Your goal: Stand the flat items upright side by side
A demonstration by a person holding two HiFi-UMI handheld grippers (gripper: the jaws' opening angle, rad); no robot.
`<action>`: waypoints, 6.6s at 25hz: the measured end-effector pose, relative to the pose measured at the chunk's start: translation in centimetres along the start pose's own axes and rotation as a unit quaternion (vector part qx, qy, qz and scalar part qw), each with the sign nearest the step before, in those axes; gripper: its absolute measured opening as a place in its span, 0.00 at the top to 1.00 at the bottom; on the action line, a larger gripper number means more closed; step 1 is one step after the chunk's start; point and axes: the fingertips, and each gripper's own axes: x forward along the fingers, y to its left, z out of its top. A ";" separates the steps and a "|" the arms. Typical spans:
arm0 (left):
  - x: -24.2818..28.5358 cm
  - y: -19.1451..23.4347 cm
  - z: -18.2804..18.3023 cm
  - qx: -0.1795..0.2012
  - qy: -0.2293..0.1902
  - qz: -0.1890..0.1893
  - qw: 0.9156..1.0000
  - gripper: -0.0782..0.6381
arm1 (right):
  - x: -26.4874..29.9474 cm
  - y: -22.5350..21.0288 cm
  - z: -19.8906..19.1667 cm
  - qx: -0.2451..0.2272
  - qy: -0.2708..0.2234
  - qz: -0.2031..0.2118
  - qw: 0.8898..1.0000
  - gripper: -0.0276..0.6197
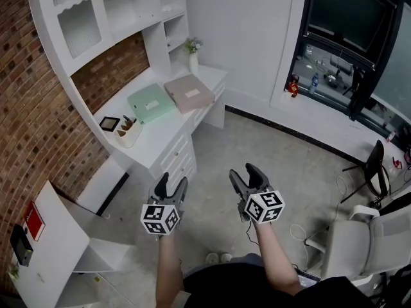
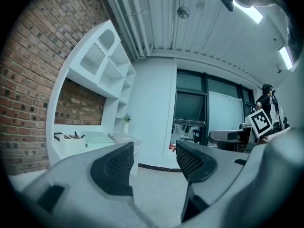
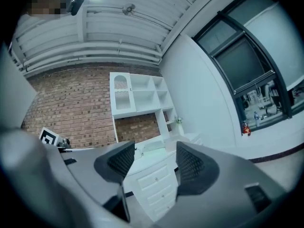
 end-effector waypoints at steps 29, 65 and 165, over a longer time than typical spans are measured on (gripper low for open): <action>6.9 8.0 3.1 0.027 -0.036 -0.006 0.999 0.54 | 9.0 -4.6 4.4 -0.005 -0.065 -0.051 0.997 0.56; 46.1 34.4 0.6 -0.032 0.077 0.184 0.979 0.54 | 62.8 -27.7 1.4 0.031 0.080 0.059 0.995 0.56; 60.6 38.9 6.7 -0.077 0.177 0.152 0.969 0.48 | 71.6 -24.6 4.9 -0.107 0.109 0.131 0.980 0.53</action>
